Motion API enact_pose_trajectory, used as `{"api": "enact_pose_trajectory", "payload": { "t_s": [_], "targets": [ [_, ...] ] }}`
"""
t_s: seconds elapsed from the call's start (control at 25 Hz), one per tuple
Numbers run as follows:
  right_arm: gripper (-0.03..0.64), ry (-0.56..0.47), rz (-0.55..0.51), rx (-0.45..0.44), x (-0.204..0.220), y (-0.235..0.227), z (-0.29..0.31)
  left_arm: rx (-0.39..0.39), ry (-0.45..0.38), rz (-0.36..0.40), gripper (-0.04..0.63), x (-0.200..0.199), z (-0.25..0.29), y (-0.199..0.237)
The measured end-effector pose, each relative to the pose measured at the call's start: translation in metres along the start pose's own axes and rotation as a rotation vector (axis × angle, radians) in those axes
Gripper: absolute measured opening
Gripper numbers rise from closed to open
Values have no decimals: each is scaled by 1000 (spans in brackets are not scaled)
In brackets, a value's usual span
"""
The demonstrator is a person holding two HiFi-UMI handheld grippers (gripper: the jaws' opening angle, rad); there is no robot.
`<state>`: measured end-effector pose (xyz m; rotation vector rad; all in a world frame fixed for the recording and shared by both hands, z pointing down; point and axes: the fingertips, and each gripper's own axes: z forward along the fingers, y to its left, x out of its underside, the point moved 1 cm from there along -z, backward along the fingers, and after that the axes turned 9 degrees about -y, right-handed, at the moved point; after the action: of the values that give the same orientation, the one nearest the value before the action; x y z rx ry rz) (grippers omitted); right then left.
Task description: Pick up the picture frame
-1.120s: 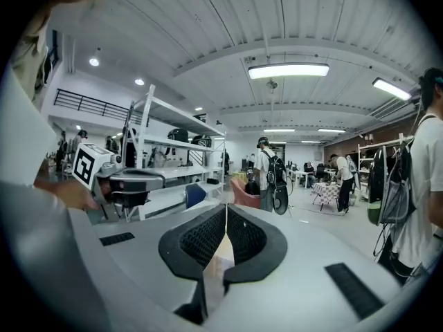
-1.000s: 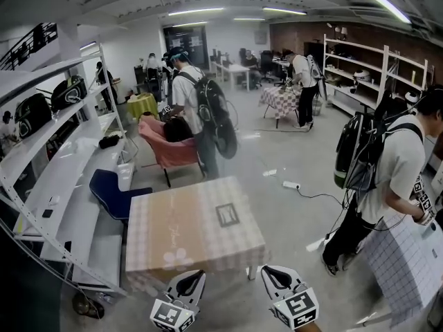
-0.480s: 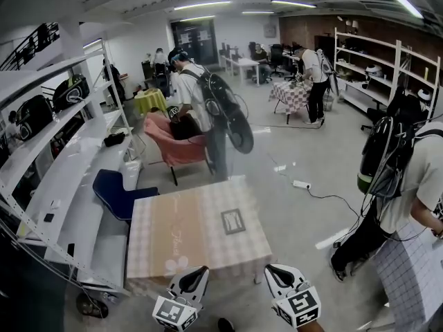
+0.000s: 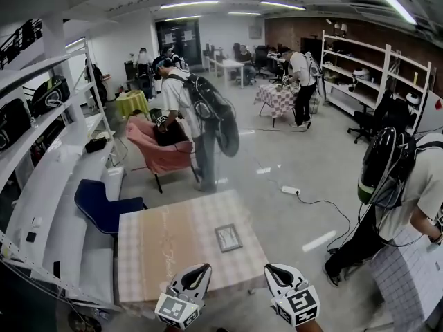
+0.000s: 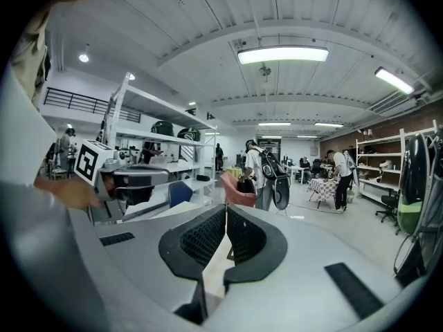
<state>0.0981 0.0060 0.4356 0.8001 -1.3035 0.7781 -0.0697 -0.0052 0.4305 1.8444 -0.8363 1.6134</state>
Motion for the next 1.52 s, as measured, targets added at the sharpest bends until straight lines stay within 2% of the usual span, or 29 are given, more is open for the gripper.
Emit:
{"api": "enact_pose_trajectory", "payload": {
  "t_s": [0.2,0.44,0.92,1.24,1.52],
  "targets": [
    [26,8,-1,36,1,-4,37,31,0,-20,18,11,20,34],
    [26,30,-6,34,6,-7,69,32,5,-55,18,23,37,60],
    [26,48,11,-24,26,-35,130,-44,65,-84,20,61,71,103],
    [28,89,22,-60,55,-69,179,-103,136,-147,20,112,111,131],
    [28,173,63,-100,110,-89,231,-150,228,-196,20,171,140,157]
  ]
}}
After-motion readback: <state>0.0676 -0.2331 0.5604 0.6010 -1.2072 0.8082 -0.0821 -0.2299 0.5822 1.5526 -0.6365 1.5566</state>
